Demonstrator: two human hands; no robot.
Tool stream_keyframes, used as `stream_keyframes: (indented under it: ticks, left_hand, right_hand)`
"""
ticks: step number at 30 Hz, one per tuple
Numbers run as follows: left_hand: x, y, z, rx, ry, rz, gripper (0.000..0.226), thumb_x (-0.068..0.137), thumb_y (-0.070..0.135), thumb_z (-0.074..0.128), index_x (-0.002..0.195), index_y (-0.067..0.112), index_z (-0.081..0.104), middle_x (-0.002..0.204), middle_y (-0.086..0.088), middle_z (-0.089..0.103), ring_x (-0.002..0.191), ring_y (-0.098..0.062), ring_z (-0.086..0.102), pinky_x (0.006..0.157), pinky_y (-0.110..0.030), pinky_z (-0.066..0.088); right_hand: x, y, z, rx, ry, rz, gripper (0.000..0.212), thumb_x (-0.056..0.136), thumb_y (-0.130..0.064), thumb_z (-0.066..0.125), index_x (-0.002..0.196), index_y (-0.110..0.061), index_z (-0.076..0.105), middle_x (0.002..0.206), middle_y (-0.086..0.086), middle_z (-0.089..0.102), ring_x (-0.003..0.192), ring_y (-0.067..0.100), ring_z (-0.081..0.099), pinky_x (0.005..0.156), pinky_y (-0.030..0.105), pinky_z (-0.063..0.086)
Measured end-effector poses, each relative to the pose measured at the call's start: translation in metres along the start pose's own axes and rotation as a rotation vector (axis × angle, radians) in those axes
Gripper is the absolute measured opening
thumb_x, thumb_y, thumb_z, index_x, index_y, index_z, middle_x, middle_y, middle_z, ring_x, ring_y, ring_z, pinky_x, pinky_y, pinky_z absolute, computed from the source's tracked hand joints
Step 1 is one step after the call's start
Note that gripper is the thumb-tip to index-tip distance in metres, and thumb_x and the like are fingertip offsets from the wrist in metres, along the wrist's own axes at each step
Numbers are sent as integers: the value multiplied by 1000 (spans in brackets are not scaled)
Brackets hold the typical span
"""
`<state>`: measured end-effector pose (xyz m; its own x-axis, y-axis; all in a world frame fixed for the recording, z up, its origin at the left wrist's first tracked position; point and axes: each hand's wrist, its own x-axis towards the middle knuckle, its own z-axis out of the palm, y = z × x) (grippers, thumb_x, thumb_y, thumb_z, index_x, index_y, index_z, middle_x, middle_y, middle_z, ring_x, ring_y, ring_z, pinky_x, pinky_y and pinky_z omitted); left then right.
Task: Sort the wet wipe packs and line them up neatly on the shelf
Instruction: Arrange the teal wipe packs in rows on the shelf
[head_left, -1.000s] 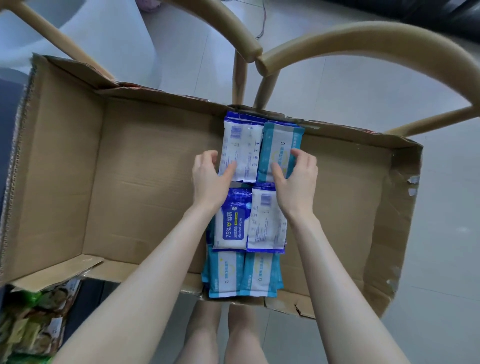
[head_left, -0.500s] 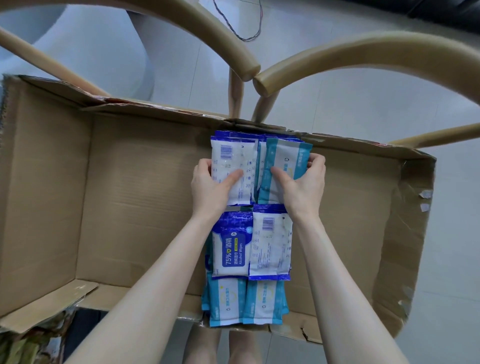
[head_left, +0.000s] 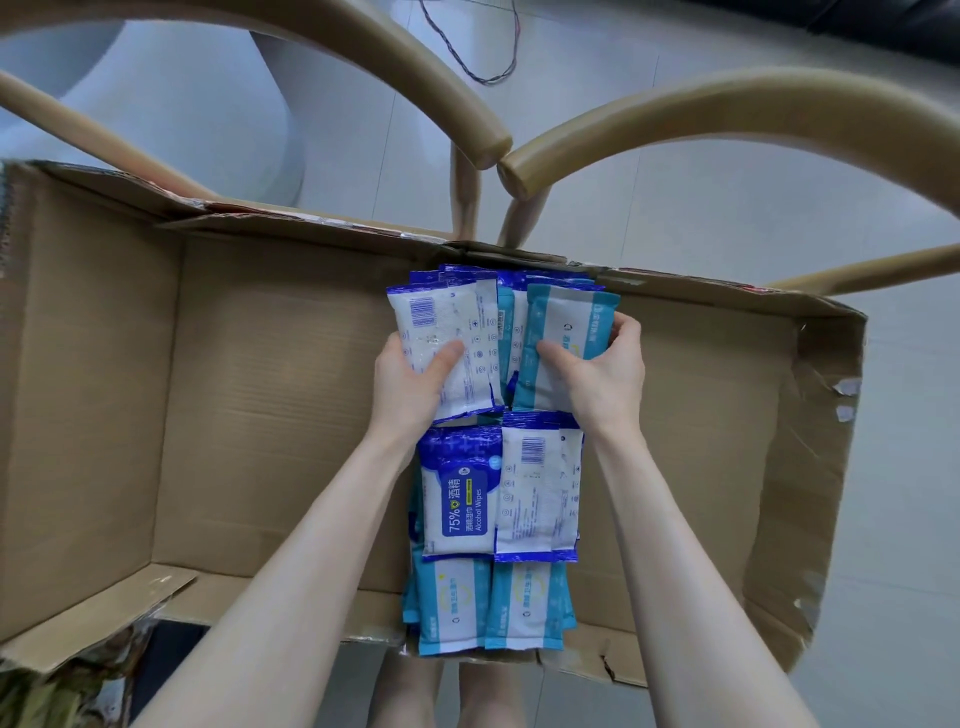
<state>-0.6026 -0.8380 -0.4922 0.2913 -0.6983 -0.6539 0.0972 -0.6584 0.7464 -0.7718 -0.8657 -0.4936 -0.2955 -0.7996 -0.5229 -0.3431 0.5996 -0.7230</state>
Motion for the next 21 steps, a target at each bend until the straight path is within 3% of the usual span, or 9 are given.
stream_keyframes:
  ticks: [4, 7, 9, 16, 19, 21]
  left_hand:
    - [-1, 1, -1, -24, -10, 10, 32, 88, 16, 65, 115, 13, 49, 101, 9, 63, 81, 3, 66, 59, -12, 51]
    - [-2, 3, -1, -33, -23, 23, 33, 88, 17, 65, 115, 15, 47, 103, 10, 63, 84, 2, 66, 61, -13, 52]
    - [-3, 5, -1, -45, -28, 24, 33, 88, 16, 65, 115, 15, 47, 105, 8, 63, 85, 1, 66, 63, -14, 53]
    - [-7, 8, -6, -91, -22, 3, 30, 87, 17, 65, 114, 14, 52, 105, 5, 67, 86, -5, 69, 63, -17, 54]
    - [-7, 9, -8, -123, -28, -31, 32, 88, 18, 64, 118, 13, 51, 109, 2, 66, 89, -8, 69, 64, -19, 55]
    - [-7, 11, -6, -123, -11, -27, 34, 88, 18, 64, 119, 13, 49, 111, 1, 66, 91, -9, 68, 65, -20, 56]
  right_hand:
    - [1, -4, 2, -61, -40, -18, 42, 71, -34, 75, 96, -33, 41, 107, 0, 56, 101, 17, 57, 85, 42, 52]
    - [-4, -8, -1, 6, -83, -53, 25, 83, -23, 62, 98, -28, 42, 90, -9, 59, 83, -1, 58, 71, 20, 48]
    - [-5, -8, -3, 38, -116, -62, 17, 90, -15, 52, 102, -23, 42, 82, -12, 58, 69, -6, 54, 60, 14, 43]
    - [-7, -12, 1, 85, -115, -61, 43, 79, -17, 74, 112, -19, 47, 99, -11, 58, 94, 5, 59, 70, 18, 52]
    - [-6, -8, 3, 115, -98, -18, 35, 79, -28, 73, 105, -24, 50, 111, -2, 57, 101, 12, 59, 80, 31, 54]
    - [-5, -7, 1, 96, -66, -27, 23, 87, -27, 64, 103, -21, 49, 113, -2, 47, 102, 10, 54, 80, 25, 52]
